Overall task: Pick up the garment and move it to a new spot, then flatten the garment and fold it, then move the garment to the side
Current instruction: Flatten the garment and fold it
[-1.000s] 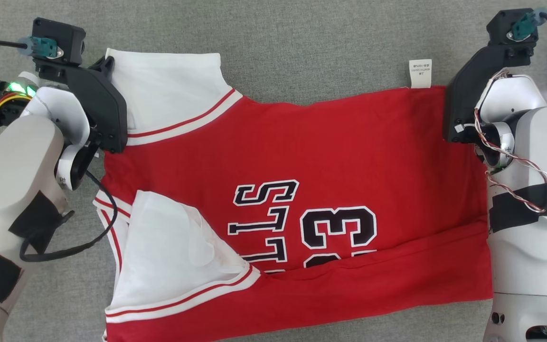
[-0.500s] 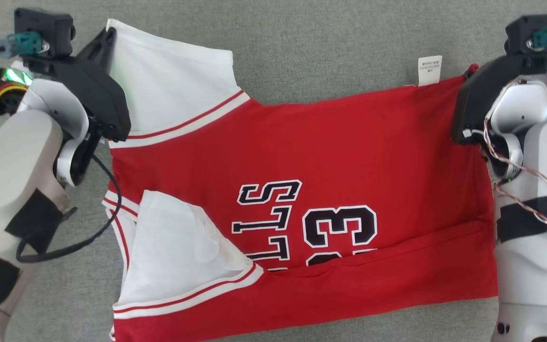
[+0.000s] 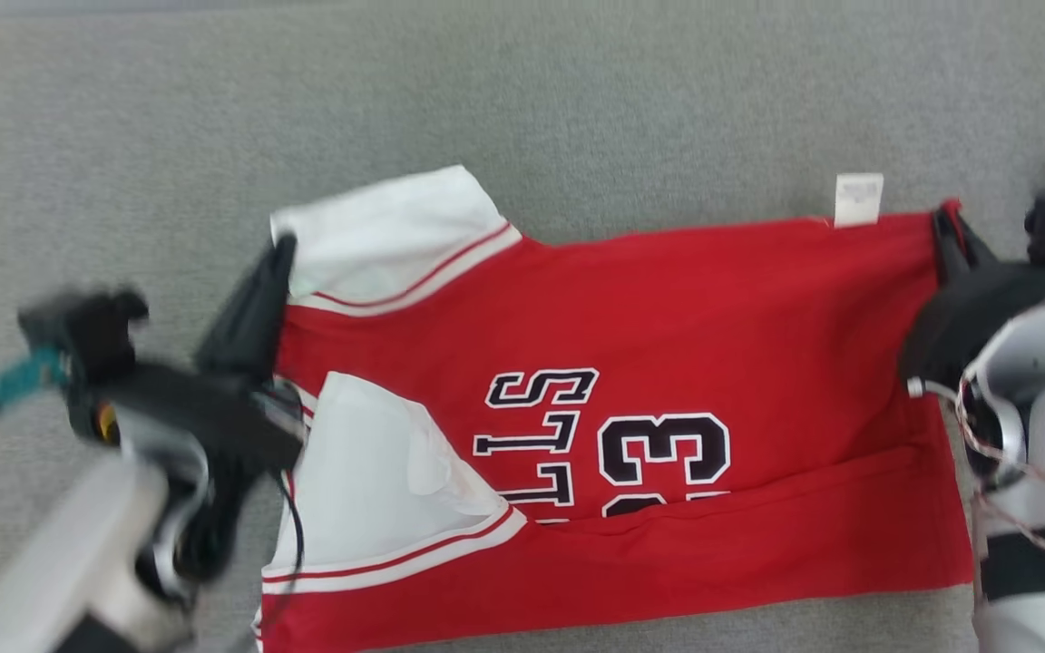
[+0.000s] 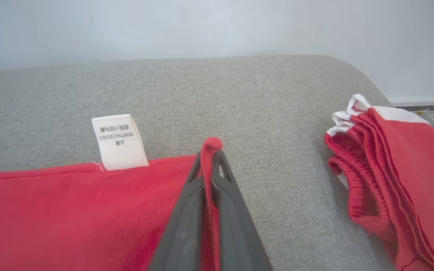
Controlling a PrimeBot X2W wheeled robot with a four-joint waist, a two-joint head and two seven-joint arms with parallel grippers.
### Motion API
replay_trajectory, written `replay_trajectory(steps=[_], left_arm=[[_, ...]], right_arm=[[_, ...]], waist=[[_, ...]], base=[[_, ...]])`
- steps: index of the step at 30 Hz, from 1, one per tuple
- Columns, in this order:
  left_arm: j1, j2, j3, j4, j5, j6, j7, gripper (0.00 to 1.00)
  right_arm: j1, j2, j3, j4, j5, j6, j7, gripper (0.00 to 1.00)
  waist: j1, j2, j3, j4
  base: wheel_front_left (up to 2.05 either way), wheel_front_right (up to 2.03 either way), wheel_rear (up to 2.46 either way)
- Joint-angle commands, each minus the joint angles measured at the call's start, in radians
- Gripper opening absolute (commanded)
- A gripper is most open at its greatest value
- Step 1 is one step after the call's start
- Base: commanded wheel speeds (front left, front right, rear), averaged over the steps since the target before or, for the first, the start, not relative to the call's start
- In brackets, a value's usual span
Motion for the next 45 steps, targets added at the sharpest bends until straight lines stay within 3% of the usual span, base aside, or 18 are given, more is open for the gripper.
replay_trajectory(steps=[1, 4, 12, 21, 30, 32, 33, 34, 45], left_arm=[[0.103, 0.02, 0.016, -0.101, -0.036, 0.021, -0.022, 0.0], [0.286, 0.054, 0.039, -0.279, -0.074, 0.082, -0.051, 0.0], [0.502, 0.057, 0.055, -0.433, -0.127, 0.155, -0.077, 0.0], [0.583, 0.036, 0.045, -0.468, -0.137, 0.156, -0.084, 0.0], [0.619, 0.025, 0.025, -0.44, -0.161, 0.161, -0.071, 0.0], [0.629, 0.024, 0.022, -0.431, -0.17, 0.162, -0.068, 0.0], [0.635, 0.022, 0.023, -0.427, -0.178, 0.16, -0.067, 0.0], [0.64, 0.02, 0.023, -0.423, -0.184, 0.158, -0.066, 0.0], [0.68, 0.006, -0.011, -0.363, -0.206, 0.148, -0.038, 0.0]], right_arm=[[0.053, -0.012, 0.004, -0.019, 0.017, -0.003, -0.043, 0.0], [0.136, -0.033, -0.009, -0.036, 0.038, -0.003, -0.112, 0.0], [0.261, -0.092, 0.008, -0.017, 0.08, -0.003, -0.17, 0.0], [0.364, -0.172, 0.089, -0.088, 0.165, -0.003, -0.144, 0.0], [0.477, -0.198, 0.09, -0.165, 0.197, -0.003, -0.108, 0.0], [0.495, -0.196, 0.088, -0.169, 0.19, -0.003, -0.097, 0.22], [0.501, -0.197, 0.087, -0.172, 0.185, -0.003, -0.091, 0.49], [0.503, -0.191, 0.074, -0.172, 0.179, -0.003, -0.09, 1.0], [0.531, -0.121, -0.01, -0.197, 0.128, -0.003, -0.097, 1.0]], waist=[[0.0001, 0.0, -0.045, 0.025], [0.0001, 0.0, -0.083, 0.041], [0.0001, 0.0, -0.133, 0.069], [0.0001, 0.0, -0.153, 0.084], [0.0001, 0.0, -0.168, 0.091], [0.0001, 0.0, -0.168, 0.09], [0.0001, 0.0, -0.169, 0.09], [0.0001, 0.0, -0.169, 0.091], [0.0001, 0.0, -0.189, 0.101]], base=[[0.0, 0.0, 0.0], [0.0, 0.0, 0.0], [0.0, 0.0, 0.0], [0.0, 0.0, 0.0], [0.0, 0.0, 0.0], [0.0, 0.0, 0.0], [0.0, 0.0, 0.0], [0.0, 0.0, 0.0], [0.0, 0.0, 0.0]])
